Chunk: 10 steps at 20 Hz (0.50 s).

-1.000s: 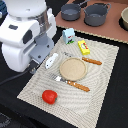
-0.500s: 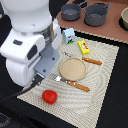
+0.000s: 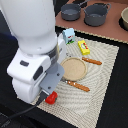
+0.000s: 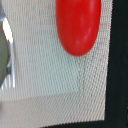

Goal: Interact with the objects in diverse but meaningful ways.

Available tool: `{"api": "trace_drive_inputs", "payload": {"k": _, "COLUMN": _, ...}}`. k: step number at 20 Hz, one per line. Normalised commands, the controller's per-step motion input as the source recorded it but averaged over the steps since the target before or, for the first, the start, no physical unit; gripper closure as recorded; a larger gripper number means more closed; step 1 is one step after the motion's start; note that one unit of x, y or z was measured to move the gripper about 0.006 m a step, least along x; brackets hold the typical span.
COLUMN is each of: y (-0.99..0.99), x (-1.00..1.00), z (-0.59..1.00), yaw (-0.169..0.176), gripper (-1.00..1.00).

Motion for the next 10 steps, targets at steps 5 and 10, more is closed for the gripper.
{"api": "trace_drive_inputs", "payload": {"k": 5, "y": -0.18, "x": 0.19, "z": -0.22, "yaw": 0.000, "gripper": -1.00}}
{"api": "trace_drive_inputs", "payload": {"k": 10, "y": -0.12, "x": 0.13, "z": -0.17, "yaw": 0.000, "gripper": -1.00}}
